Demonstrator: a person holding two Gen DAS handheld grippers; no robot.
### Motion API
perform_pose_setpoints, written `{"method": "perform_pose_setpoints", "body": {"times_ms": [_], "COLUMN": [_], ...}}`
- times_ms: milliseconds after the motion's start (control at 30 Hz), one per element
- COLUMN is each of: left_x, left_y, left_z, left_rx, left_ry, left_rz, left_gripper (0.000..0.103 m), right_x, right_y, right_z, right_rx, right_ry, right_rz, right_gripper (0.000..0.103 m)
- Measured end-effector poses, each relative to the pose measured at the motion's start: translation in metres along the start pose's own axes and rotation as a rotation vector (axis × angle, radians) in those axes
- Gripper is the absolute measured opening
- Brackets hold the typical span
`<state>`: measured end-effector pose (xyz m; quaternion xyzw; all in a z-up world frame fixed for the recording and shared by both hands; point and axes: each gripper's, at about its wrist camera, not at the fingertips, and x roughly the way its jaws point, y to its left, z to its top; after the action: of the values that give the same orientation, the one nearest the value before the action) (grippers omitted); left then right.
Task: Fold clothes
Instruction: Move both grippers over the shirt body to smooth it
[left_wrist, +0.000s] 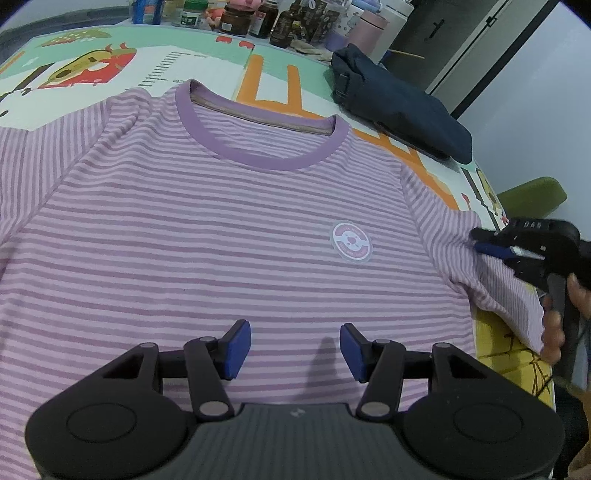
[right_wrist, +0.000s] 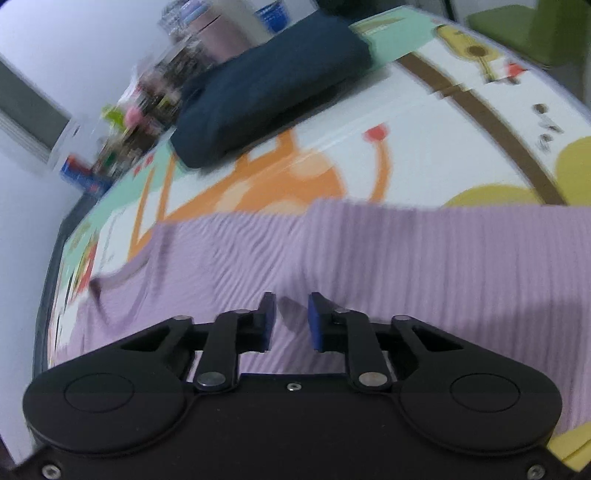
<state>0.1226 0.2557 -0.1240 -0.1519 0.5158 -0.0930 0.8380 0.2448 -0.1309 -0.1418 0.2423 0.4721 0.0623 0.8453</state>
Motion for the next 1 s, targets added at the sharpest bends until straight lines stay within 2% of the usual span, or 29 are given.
{"method": "perform_pose_setpoints", "body": {"times_ms": [33, 67, 133, 200, 300, 400, 533, 700, 733, 800, 867, 1000], "left_x": [0.000, 0.000, 0.000, 0.001, 0.001, 0.001, 0.001, 0.001, 0.001, 0.001, 0.001, 0.002], "left_y": [0.000, 0.000, 0.001, 0.001, 0.001, 0.001, -0.001, -0.002, -0.002, -0.002, -0.003, -0.003], "left_z": [0.000, 0.000, 0.001, 0.001, 0.001, 0.000, -0.001, -0.002, -0.002, -0.002, -0.002, -0.001], "left_rx": [0.000, 0.001, -0.001, -0.001, 0.001, 0.006, 0.016, 0.016, 0.015, 0.013, 0.013, 0.013], "left_ry": [0.001, 0.001, 0.002, 0.003, 0.005, 0.003, -0.001, -0.004, -0.004, -0.004, -0.002, 0.000], "left_rz": [-0.001, -0.002, -0.005, -0.006, -0.007, -0.006, -0.003, 0.001, 0.000, -0.001, -0.001, -0.002], "left_gripper": [0.057, 0.057, 0.057, 0.058, 0.059, 0.059, 0.059, 0.060, 0.060, 0.061, 0.062, 0.065], "right_x": [-0.001, -0.004, -0.009, -0.008, 0.003, 0.015, 0.018, 0.020, 0.017, 0.008, 0.000, -0.003], "right_y": [-0.005, -0.007, -0.011, -0.007, 0.001, -0.004, -0.014, -0.009, -0.007, -0.001, 0.009, 0.027], "right_z": [0.005, 0.008, 0.011, 0.010, 0.004, 0.005, 0.017, 0.033, 0.035, 0.036, 0.029, 0.007], "right_rx": [0.016, 0.037, 0.084, 0.082, 0.054, 0.064, 0.074, 0.032, 0.027, 0.019, 0.000, -0.059], "right_ry": [-0.031, -0.047, -0.063, -0.026, 0.037, 0.058, 0.014, -0.043, -0.049, -0.050, -0.016, 0.055], "right_rz": [-0.031, -0.024, 0.032, 0.124, 0.160, 0.137, 0.100, -0.011, -0.012, 0.020, 0.083, 0.144], "right_gripper": [0.018, 0.020, 0.021, 0.022, 0.022, 0.022, 0.021, 0.021, 0.022, 0.024, 0.036, 0.038]}}
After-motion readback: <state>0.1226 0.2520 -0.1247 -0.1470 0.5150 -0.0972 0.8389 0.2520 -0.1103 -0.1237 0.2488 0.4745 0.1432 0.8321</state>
